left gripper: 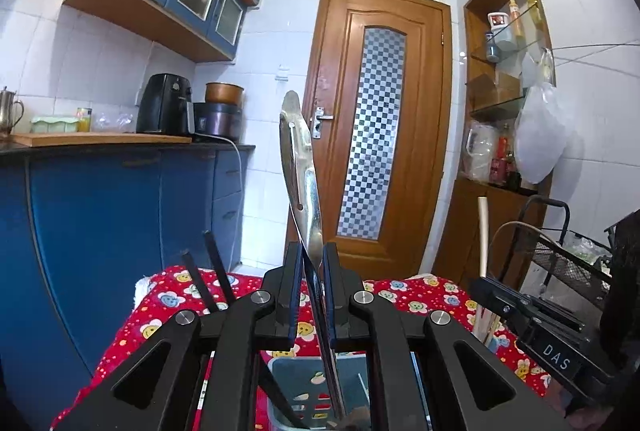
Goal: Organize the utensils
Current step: 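Lower chopstick and knife into the blue box and open both grippers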
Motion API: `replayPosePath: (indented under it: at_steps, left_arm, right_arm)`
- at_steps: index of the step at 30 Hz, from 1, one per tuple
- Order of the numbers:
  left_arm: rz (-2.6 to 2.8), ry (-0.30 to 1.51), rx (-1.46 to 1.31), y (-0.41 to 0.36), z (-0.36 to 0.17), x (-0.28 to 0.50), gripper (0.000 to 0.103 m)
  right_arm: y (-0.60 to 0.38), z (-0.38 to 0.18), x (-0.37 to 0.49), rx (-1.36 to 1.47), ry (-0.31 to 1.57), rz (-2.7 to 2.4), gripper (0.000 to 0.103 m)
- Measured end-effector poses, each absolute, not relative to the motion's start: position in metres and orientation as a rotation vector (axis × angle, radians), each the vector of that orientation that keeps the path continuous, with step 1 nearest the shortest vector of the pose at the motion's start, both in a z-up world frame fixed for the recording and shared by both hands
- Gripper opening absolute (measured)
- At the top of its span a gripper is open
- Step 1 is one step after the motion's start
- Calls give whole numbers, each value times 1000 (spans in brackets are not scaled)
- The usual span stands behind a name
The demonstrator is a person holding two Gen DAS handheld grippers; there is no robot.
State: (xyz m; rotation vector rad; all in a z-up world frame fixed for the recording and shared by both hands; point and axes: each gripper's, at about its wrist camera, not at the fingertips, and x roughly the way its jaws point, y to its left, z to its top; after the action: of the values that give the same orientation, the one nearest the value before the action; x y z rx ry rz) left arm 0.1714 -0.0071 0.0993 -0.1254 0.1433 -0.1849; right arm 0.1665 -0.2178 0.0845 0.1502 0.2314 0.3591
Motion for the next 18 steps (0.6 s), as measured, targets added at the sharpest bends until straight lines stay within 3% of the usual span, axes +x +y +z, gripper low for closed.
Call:
replayPosePath:
  at_steps: [15,18]
  left_arm:
    - [-229,208,-111,-4,88,159,10]
    - [-234,221,-105,-5,87,155,18]
  right_arm:
    - [-214,95,147,146,253,403,17]
    - [-214,96,143,144,252,404,17]
